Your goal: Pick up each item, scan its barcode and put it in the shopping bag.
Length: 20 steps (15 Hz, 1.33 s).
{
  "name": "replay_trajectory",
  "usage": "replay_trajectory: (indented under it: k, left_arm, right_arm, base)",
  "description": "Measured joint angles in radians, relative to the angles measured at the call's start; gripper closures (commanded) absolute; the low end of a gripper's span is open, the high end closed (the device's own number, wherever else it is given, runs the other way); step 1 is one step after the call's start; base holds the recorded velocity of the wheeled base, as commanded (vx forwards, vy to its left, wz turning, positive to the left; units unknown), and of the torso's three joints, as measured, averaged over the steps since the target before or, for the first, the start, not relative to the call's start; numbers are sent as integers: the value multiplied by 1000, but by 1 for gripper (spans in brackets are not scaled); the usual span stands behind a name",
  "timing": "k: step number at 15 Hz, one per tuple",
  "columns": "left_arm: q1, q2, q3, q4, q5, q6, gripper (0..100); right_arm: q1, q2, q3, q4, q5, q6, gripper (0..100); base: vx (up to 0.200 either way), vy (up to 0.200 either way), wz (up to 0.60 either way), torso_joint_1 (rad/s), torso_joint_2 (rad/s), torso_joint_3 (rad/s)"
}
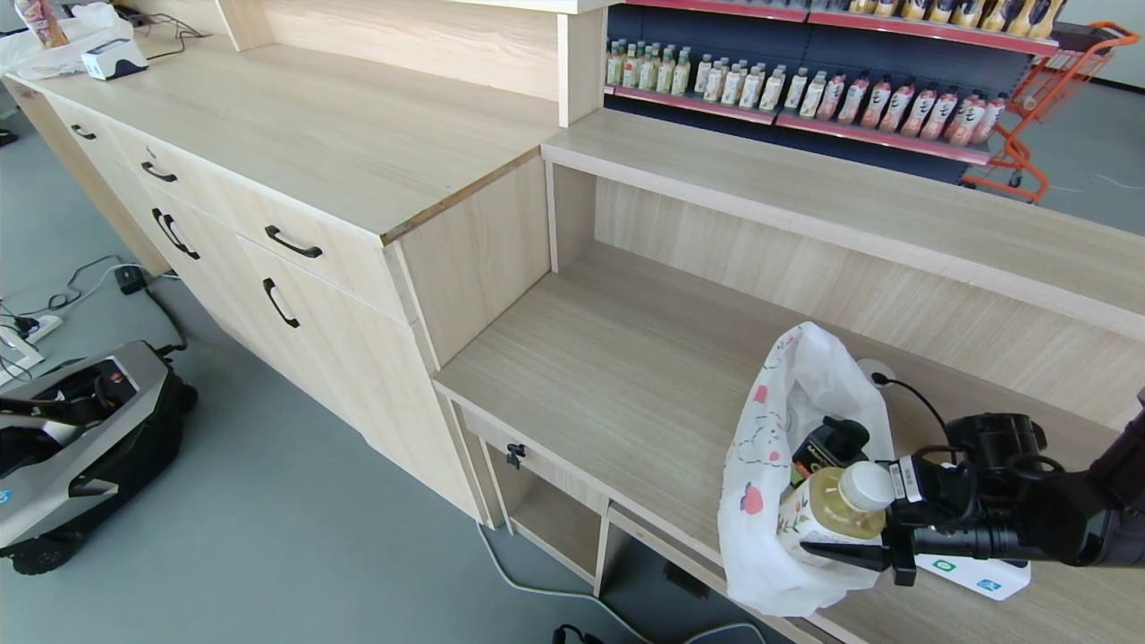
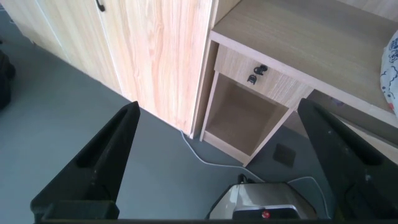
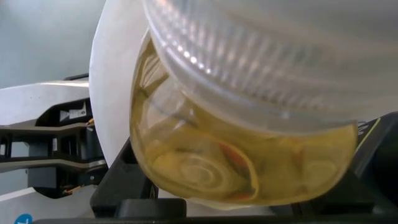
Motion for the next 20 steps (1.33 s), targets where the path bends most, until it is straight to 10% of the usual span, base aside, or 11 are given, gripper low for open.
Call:
replay_trajectory:
  k: [9, 10, 20]
  left_arm:
    - [0, 0, 0, 0, 0, 0, 0]
    - [0, 0, 0, 0, 0, 0, 0]
    - [0, 0, 0, 0, 0, 0, 0]
  right_arm:
    - [28, 57, -32, -39, -1, 8, 100]
    - [29, 58, -32, -37, -2, 11, 0]
    - [-27, -137, -23, 230, 9, 26, 0]
  base:
    - [0, 0, 0, 0, 0, 0]
    - [0, 0, 0, 0, 0, 0]
    - [0, 0, 0, 0, 0, 0]
